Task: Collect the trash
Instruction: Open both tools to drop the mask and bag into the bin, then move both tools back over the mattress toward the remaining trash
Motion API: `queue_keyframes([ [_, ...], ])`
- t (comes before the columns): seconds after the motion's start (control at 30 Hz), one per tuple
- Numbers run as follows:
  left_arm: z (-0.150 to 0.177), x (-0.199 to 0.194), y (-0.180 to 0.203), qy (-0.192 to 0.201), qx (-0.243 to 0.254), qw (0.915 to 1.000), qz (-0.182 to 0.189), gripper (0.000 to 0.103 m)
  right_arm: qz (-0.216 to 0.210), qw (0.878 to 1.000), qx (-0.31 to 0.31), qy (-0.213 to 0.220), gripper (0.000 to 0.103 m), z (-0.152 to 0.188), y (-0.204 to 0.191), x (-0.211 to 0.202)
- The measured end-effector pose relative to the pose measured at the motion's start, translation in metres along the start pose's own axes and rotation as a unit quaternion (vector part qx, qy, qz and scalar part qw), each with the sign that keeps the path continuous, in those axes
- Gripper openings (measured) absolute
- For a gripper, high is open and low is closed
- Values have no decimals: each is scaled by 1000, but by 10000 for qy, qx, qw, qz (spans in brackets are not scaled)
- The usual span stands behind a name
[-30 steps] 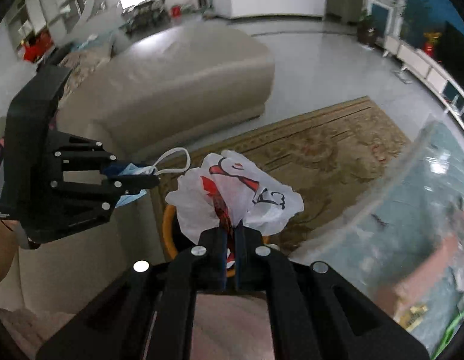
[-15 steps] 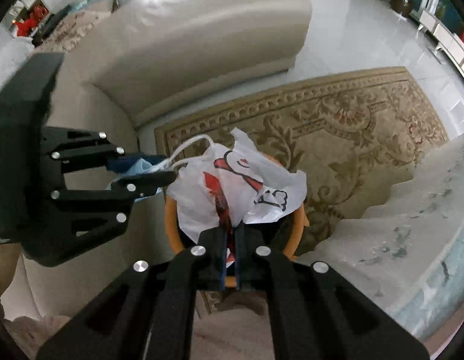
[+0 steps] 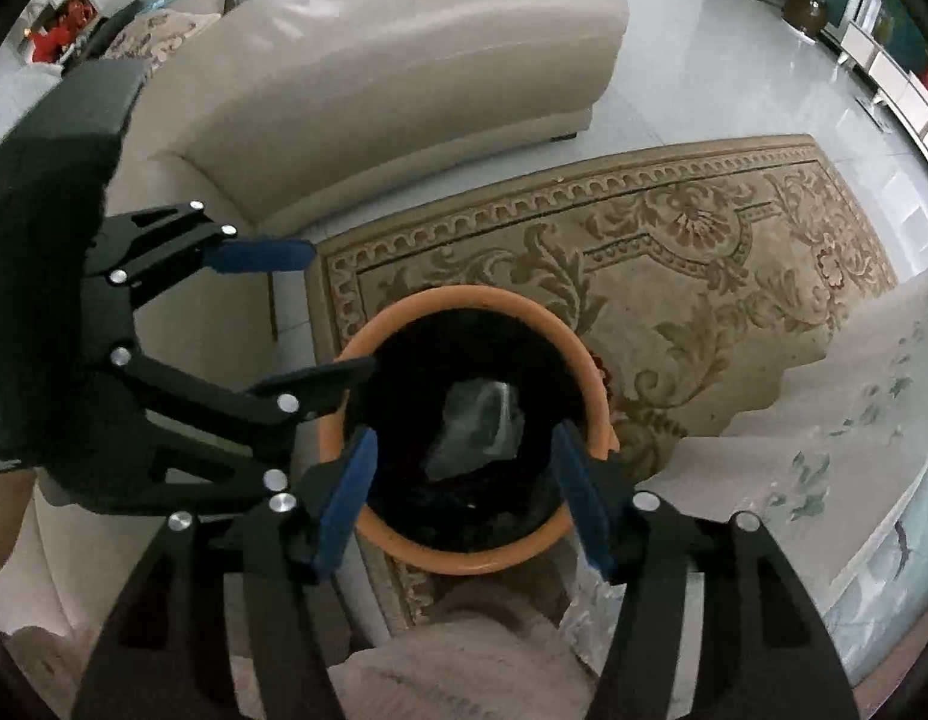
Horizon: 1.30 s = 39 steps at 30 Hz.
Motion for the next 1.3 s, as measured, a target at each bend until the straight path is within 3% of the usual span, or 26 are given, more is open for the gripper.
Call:
queue_keyframes([
  [0.33, -27, -48, 46, 239, 589, 9977, -215, 84, 213, 9968, 302, 703, 63, 38, 13, -88],
  [0.47, -47, -78, 82, 524, 832, 9950, -163, 94, 501, 9886, 658, 1262, 94, 68, 34, -137],
  [0.6, -69, -101, 135, 772, 1274, 9887, -167, 97, 650, 9812, 1034, 1496, 98, 100, 67, -171],
  [0.83, -99, -116, 230, 955, 1874, 9770, 363, 97, 1111, 9571, 1940, 1844, 98, 177, 139, -221],
  [1.03, -109, -119, 299, 1104, 2198, 9663, 760, 97, 1199, 9360, 2609, 2035, 98, 238, 199, -246],
  [1.13, -112, -116, 328, 1095, 2449, 9605, 741, 97, 1276, 9262, 2856, 2105, 98, 266, 227, -253],
  [1.3, -121, -107, 357, 1016, 2566, 9584, 722, 97, 1362, 9178, 3061, 2132, 98, 292, 253, -258],
])
Point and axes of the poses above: each gripper's, at about its wrist camera, not at the fingertips, and x roughly the way its jaws point, y to its right, z to its underside, the point moved 1 cm from there along x, roughly the way its jaws point, and after that the axes turned 11 degrees about x, right-handed, at the moved point
